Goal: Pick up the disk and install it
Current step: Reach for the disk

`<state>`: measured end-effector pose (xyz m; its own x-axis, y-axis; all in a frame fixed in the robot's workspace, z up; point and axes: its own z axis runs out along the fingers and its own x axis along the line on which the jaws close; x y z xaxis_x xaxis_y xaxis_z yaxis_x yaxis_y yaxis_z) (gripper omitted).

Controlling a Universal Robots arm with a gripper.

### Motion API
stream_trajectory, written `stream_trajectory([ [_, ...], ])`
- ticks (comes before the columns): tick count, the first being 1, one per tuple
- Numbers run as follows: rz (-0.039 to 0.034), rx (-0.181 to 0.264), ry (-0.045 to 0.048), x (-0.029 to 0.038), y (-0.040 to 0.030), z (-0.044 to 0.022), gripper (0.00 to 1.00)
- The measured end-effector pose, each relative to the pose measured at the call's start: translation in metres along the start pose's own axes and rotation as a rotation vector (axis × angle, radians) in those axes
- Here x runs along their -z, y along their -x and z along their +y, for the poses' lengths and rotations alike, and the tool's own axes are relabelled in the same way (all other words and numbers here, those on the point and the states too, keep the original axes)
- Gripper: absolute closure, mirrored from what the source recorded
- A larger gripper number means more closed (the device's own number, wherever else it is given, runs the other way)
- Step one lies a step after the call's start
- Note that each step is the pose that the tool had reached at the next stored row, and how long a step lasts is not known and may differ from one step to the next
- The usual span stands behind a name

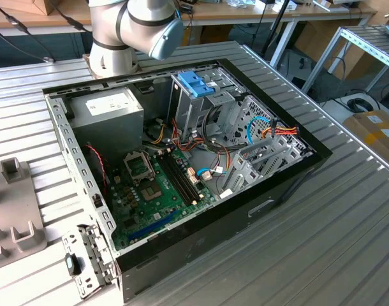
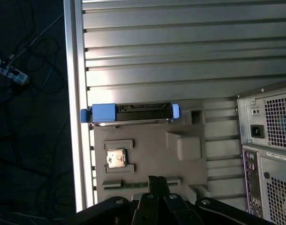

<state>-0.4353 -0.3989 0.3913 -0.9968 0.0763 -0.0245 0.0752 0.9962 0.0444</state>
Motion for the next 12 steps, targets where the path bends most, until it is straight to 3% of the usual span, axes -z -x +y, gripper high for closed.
stream_trajectory([
  [12, 0.0, 0.0, 0.0, -0.0002, -0.0086, -0.0007, 0.9],
])
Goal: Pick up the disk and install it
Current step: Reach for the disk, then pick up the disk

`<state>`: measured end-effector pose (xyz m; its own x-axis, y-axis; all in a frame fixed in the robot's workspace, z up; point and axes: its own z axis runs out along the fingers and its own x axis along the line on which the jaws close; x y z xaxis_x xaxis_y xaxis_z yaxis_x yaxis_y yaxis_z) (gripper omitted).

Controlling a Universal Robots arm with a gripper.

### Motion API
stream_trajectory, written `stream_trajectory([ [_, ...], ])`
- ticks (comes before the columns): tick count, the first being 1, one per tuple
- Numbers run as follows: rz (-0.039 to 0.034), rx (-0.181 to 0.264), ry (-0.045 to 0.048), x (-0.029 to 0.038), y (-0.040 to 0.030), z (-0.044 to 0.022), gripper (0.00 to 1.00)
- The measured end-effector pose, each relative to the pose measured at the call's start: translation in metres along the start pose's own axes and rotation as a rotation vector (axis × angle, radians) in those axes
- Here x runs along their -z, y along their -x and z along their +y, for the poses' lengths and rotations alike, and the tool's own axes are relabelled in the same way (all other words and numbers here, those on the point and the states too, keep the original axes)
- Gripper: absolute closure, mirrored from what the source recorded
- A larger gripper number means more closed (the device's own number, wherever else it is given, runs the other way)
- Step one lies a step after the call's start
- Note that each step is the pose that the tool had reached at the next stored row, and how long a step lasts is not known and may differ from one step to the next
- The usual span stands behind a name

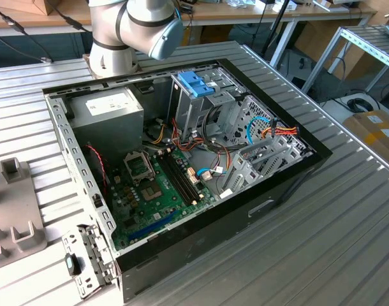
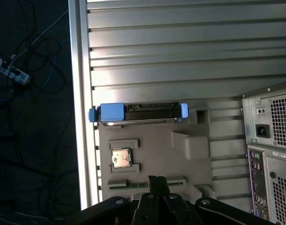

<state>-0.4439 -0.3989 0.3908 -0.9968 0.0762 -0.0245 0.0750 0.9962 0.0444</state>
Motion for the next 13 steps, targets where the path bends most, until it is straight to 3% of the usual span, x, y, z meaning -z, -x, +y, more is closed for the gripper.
stream_trajectory([
  [13, 0.0002, 0.005, 0.0, 0.0, -0.0003, 0.0, 0.9],
])
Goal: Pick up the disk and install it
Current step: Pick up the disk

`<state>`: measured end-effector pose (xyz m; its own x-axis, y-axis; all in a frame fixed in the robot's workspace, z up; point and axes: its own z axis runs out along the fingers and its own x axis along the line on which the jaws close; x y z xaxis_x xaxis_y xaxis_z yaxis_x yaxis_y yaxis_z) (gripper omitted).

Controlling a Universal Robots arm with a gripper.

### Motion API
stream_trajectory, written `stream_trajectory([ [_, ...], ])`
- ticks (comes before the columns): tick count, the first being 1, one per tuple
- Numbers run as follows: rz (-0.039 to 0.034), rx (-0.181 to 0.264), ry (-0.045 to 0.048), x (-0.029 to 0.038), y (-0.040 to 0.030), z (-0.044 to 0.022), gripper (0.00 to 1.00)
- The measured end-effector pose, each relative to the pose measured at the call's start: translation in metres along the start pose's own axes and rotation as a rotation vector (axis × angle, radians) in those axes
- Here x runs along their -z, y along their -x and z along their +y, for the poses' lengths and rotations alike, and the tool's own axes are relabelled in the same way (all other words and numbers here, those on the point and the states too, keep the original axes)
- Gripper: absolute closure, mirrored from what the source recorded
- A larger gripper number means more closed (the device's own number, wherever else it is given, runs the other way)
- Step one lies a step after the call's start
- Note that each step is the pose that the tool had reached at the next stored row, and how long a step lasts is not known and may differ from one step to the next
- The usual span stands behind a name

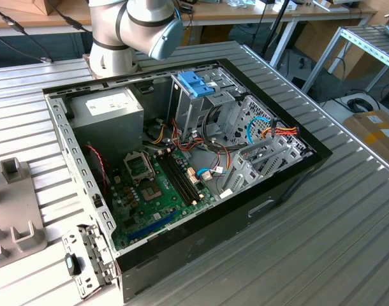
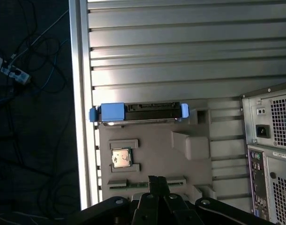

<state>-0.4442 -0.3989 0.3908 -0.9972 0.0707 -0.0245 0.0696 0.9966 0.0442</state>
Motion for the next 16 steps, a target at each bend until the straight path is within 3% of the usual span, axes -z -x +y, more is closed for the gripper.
stream_trajectory([
  [9, 0.0017, 0.038, 0.0009, 0.0, 0.0, 0.0001, 0.9],
  [16, 0.0059, 0.134, 0.0033, 0.0, 0.0001, 0.0001, 0.9],
])
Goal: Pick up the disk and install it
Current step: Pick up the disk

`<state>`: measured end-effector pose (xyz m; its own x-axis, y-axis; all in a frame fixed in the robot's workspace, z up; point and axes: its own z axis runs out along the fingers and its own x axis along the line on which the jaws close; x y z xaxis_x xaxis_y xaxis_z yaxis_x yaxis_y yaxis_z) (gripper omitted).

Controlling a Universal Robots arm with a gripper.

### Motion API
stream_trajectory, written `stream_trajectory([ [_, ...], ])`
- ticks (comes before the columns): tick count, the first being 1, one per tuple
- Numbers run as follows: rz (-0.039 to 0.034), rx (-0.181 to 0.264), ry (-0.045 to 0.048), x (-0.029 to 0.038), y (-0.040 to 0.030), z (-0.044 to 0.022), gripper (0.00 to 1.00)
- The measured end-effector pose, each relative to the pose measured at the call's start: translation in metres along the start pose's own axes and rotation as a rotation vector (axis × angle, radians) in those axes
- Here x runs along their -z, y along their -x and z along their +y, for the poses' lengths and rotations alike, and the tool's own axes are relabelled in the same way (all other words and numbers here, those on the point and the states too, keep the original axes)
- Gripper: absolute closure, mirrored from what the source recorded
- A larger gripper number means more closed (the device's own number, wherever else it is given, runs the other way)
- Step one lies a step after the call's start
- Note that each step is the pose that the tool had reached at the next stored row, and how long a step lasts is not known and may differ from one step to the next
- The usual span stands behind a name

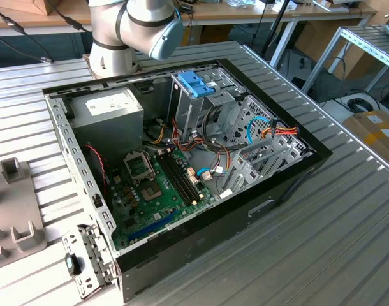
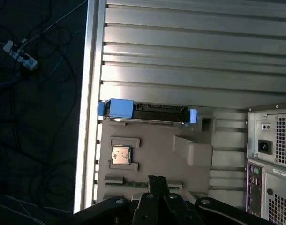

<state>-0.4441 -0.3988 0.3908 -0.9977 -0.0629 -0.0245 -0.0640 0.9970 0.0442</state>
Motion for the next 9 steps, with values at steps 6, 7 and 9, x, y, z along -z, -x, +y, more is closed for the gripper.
stream_trajectory([
  [6, 0.0025, 0.055, 0.0013, 0.0, 0.0, 0.0, 0.9],
  [7, 0.0027, 0.06, 0.0015, 0.0, 0.0, 0.0, 0.9],
  [9, 0.0033, 0.073, 0.0017, 0.0, 0.0, 0.0, 0.9],
])
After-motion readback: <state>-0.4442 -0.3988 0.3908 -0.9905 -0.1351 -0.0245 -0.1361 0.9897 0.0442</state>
